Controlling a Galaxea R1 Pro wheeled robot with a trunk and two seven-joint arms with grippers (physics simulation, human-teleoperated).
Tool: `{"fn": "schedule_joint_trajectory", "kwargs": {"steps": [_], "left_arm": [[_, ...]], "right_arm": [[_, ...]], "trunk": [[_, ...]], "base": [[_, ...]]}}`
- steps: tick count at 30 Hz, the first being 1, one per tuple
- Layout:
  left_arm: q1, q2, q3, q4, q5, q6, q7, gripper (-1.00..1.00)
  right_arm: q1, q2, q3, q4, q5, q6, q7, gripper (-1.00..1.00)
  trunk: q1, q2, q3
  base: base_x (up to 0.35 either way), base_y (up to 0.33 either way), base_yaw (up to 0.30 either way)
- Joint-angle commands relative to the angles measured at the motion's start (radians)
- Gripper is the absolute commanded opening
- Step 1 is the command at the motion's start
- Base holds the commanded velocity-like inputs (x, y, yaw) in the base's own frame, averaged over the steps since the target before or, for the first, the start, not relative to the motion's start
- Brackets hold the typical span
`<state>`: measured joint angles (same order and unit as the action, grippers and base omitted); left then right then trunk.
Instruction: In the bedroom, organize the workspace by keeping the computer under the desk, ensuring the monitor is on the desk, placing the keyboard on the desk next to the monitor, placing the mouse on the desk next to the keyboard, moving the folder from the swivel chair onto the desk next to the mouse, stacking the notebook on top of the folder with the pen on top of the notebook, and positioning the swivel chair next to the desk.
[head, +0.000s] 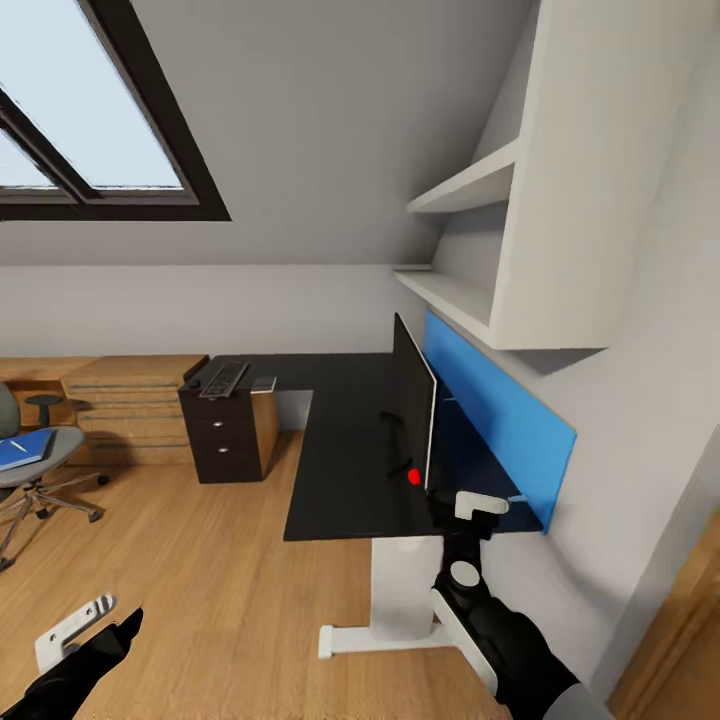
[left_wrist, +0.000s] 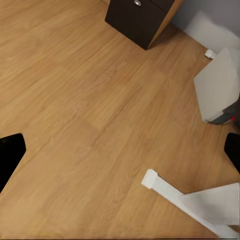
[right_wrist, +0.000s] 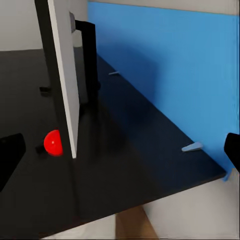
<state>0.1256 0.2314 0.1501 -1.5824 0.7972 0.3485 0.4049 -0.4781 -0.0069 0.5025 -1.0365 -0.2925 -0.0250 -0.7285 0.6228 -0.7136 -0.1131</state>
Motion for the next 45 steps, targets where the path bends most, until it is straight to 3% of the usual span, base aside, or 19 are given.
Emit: {"fn": "schedule_joint_trajectory", "kwargs": {"steps": [1, 8, 13, 16, 20, 25, 34, 37, 42, 43, 45], "left_arm": [[0.000, 0.000, 0.000, -0.002, 0.009, 0.003, 0.006, 1.00], [0.000, -0.001, -0.002, -0.004, 0.010, 0.002, 0.004, 1.00], [0.000, -0.001, -0.045, -0.004, 0.003, 0.004, 0.004, 1.00], [0.000, -0.002, -0.076, 0.021, -0.022, 0.004, 0.005, 1.00], [0.000, -0.002, -0.142, 0.145, -0.103, 0.003, 0.006, 1.00], [0.000, -0.002, -0.203, 0.268, -0.176, 0.002, 0.007, 1.00], [0.000, -0.007, -0.300, 0.416, -0.211, -0.018, 0.006, 1.00], [0.000, -0.020, -0.317, 0.484, -0.213, -0.071, 0.002, 1.00], [0.000, -0.070, -0.328, 0.645, -0.235, -0.209, -0.001, 1.00], [-0.002, -0.080, -0.329, 0.684, -0.259, -0.246, -0.003, 1.00], [-0.008, -0.119, -0.329, 0.776, -0.394, -0.320, -0.073, 1.00]], "right_arm": [[-0.002, -0.001, 0.004, 0.000, -0.008, -0.003, -0.006, 1.00], [-0.001, -0.001, 0.001, 0.018, -0.011, -0.003, -0.001, 1.00], [-0.001, -0.003, 0.004, 0.034, -0.011, -0.003, 0.000, 1.00], [-0.001, -0.002, 0.008, 0.067, -0.012, -0.003, 0.001, 1.00], [-0.001, 0.004, 0.030, 0.180, -0.013, -0.036, 0.021, 1.00], [-0.001, 0.020, 0.050, 0.308, -0.016, -0.116, 0.082, 1.00], [-0.001, 0.071, 0.057, 0.561, -0.019, -0.239, 0.178, 1.00], [-0.001, 0.091, 0.057, 0.672, -0.017, -0.292, 0.229, 1.00], [-0.001, 0.111, 0.055, 0.861, -0.016, -0.411, 0.352, 1.00], [-0.001, 0.112, 0.054, 0.900, -0.018, -0.450, 0.380, 1.00], [-0.001, 0.113, 0.051, 0.980, -0.023, -0.544, 0.430, 1.00]], "trunk": [[0.000, -0.001, -0.002], [0.000, -0.001, -0.002], [0.000, -0.001, -0.002], [0.000, -0.001, -0.002], [0.000, -0.001, -0.002], [0.000, -0.001, -0.002], [0.000, -0.001, -0.002], [0.000, -0.001, -0.002], [0.000, -0.001, -0.002], [0.000, -0.001, -0.002], [0.000, -0.001, -0.002]], "base": [[-0.335, 0.000, 0.000], [-0.313, 0.137, 0.000], [-0.205, 0.265, 0.000], [-0.085, 0.309, 0.000], [-0.030, 0.326, 0.000], [0.003, 0.333, 0.000], [0.084, 0.334, 0.000], [0.141, 0.324, 0.000], [0.196, 0.299, 0.000], [0.227, 0.280, 0.000], [0.238, 0.273, 0.000]]}}
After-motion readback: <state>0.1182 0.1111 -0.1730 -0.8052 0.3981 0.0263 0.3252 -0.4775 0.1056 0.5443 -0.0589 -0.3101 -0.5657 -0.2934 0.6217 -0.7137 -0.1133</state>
